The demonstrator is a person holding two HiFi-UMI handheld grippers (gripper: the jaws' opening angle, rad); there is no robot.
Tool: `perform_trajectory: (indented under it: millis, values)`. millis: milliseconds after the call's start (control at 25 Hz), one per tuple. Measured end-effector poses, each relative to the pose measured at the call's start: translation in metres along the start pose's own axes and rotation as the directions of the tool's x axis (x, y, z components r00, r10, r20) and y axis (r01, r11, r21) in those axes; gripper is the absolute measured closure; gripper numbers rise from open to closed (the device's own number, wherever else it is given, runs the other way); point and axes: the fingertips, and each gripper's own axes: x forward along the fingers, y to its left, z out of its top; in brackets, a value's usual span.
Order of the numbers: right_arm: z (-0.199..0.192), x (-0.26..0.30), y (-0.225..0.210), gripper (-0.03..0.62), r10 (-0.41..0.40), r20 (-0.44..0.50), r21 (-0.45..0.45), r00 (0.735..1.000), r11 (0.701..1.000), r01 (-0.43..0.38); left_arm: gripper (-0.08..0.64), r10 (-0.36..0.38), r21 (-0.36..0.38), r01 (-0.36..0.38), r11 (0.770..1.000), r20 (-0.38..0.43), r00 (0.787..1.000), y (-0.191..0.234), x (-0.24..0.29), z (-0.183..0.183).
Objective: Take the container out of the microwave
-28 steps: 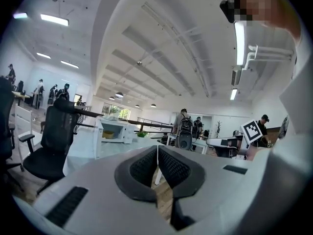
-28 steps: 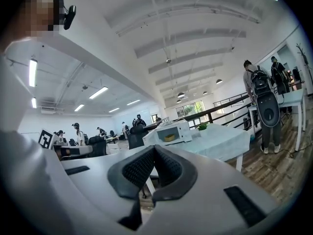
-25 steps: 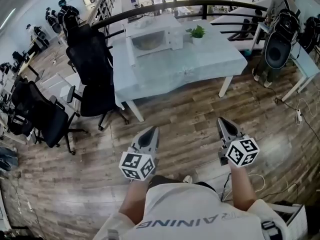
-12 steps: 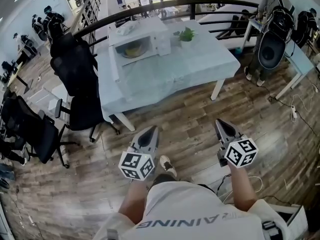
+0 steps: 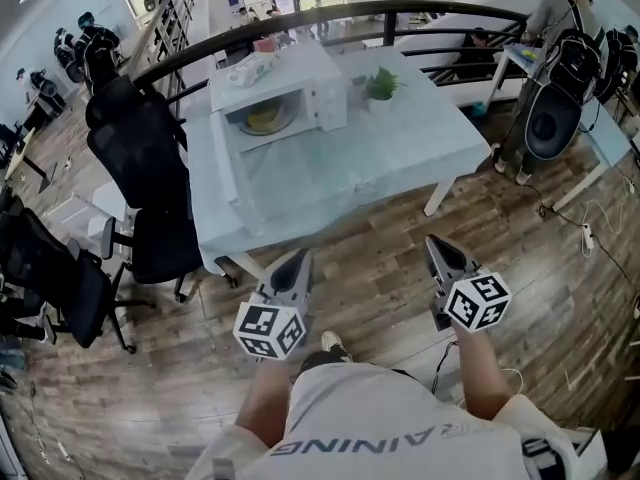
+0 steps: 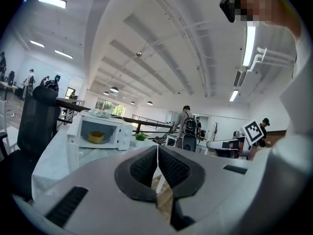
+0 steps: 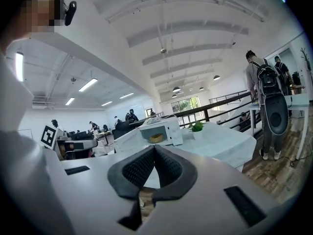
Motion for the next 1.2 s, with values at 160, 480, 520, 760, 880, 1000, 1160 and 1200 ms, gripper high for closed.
perform_trajectory:
  millis: [160,480,520,760,880,1000,1160,1200]
  values:
    - [0.013,0.048,-0.005,0.571,0.01,0.003,0.021,1.0,1.0,-0.01,0.523,0.019,-0.001,-0.019,1.0,-0.013,1.0,0.038,0.022,0.01]
    - [0.017,0.123,-0.001,0.571,0.072,-0.014,0.017,0.997,0.997,-0.072,0.523,0.062,0.008,-0.061,0.998,-0.009,0.998,0.088,0.053,0.028]
    - [0.018,0.131,-0.003,0.571,0.08,-0.018,0.01,0.997,0.997,-0.079,0.523,0.067,0.005,-0.067,0.998,-0.013,0.998,0.092,0.058,0.027]
    - [0.03,0.195,-0.024,0.571,0.169,-0.054,0.0,0.984,0.985,-0.17,0.523,0.138,-0.016,-0.138,0.99,-0.023,0.99,0.111,0.094,0.026]
    - [0.038,0.236,-0.036,0.571,0.239,-0.086,-0.008,0.967,0.971,-0.24,0.523,0.195,-0.03,-0.195,0.98,-0.019,0.981,0.123,0.119,0.029]
    - [0.05,0.281,-0.05,0.571,0.315,-0.125,-0.038,0.941,0.946,-0.322,0.523,0.267,-0.05,-0.267,0.963,0.006,0.964,0.137,0.144,0.039]
    - [0.063,0.335,-0.06,0.571,0.415,-0.17,-0.08,0.894,0.898,-0.432,0.523,0.377,-0.074,-0.374,0.925,0.033,0.926,0.155,0.167,0.046]
    - [0.064,0.346,-0.061,0.571,0.436,-0.184,-0.093,0.881,0.885,-0.457,0.523,0.4,-0.082,-0.396,0.915,0.036,0.916,0.158,0.171,0.046]
